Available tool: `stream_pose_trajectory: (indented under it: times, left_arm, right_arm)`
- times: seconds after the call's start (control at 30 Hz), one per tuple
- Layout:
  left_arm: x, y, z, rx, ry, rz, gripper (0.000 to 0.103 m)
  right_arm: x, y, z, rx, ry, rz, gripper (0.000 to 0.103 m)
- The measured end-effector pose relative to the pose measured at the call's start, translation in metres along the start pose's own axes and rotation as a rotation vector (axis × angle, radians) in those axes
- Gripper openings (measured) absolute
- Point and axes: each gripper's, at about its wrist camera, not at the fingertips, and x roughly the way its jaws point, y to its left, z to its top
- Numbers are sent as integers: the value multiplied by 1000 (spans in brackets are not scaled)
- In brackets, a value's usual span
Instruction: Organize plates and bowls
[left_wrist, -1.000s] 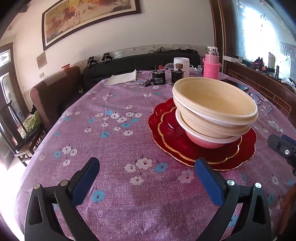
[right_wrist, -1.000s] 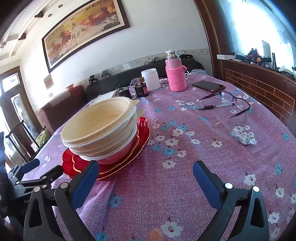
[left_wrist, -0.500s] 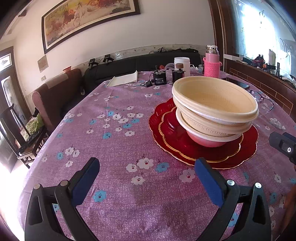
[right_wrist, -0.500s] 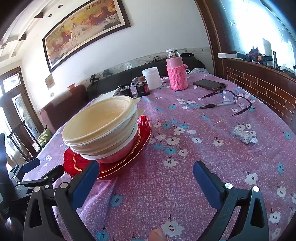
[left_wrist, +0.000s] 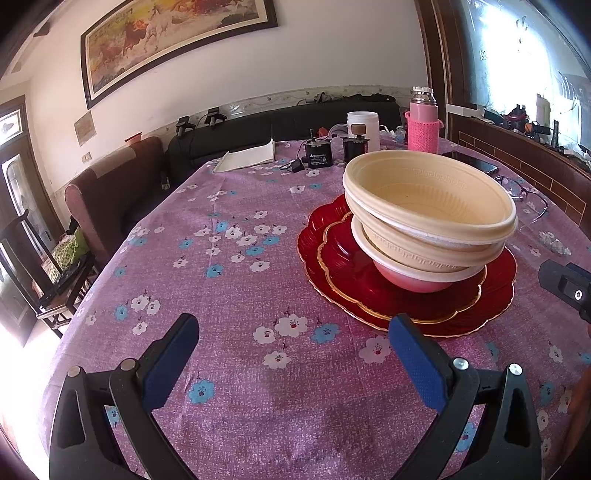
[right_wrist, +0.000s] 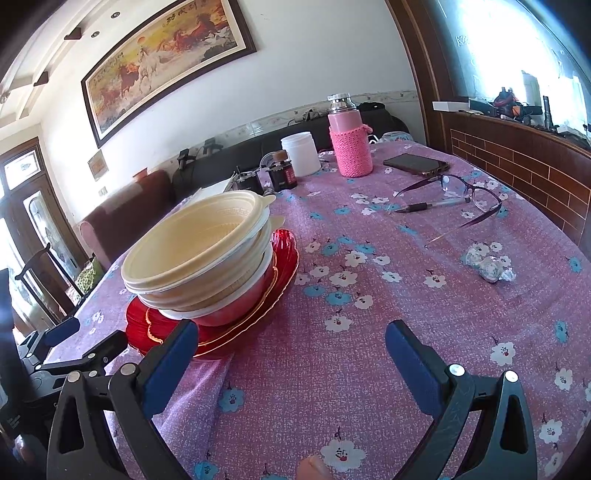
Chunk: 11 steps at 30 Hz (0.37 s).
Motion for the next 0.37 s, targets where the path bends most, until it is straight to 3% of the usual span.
stream_pose_trajectory:
  times: [0.23, 0.37]
  left_arm:
    - [0, 1, 3, -11, 28, -79, 103]
    - [-7, 2, 2, -23, 8, -63, 103]
  right_arm:
    - [-1, -2, -1, 10, -1, -13, 102]
    - [-3, -5, -1, 26, -3, -19, 102]
